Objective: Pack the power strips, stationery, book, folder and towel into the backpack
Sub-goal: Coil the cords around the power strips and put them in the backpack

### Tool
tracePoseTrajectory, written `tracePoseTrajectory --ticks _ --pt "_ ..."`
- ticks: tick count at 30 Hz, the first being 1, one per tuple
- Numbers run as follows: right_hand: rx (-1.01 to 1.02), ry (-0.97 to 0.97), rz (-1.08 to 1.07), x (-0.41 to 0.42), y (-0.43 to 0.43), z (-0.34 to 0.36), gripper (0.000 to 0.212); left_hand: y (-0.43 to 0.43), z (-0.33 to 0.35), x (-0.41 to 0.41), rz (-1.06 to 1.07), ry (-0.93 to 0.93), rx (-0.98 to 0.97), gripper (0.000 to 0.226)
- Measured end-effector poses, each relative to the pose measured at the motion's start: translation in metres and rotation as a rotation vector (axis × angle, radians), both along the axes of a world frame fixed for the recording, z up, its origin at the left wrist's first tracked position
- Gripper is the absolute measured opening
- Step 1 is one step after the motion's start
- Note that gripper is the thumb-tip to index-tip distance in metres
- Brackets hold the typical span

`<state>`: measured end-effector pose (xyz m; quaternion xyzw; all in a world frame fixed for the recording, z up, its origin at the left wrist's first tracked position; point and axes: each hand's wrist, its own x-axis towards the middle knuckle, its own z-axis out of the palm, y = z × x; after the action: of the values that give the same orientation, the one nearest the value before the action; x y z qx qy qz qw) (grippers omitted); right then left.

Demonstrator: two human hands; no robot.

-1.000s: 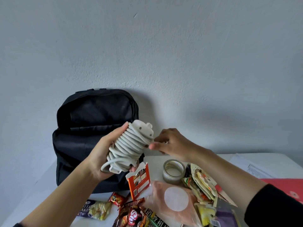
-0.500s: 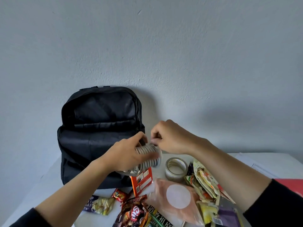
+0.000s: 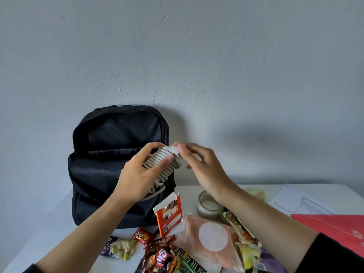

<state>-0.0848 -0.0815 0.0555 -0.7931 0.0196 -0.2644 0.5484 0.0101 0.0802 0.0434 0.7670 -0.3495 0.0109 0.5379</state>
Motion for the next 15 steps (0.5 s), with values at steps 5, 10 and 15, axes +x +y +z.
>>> tracePoseTrajectory --ticks 5,10,15 --pt "0.387 0.181 0.164 0.003 0.005 0.014 0.017 -0.002 0.000 -0.003 -0.021 -0.042 -0.038 0.039" --pt "0.521 0.211 0.249 0.005 0.010 0.016 0.004 -0.005 -0.013 0.001 0.022 -0.092 -0.027 0.042" --pt "0.470 0.275 0.198 0.010 0.018 0.006 0.014 -0.010 -0.017 -0.010 -0.030 -0.130 0.037 0.031"
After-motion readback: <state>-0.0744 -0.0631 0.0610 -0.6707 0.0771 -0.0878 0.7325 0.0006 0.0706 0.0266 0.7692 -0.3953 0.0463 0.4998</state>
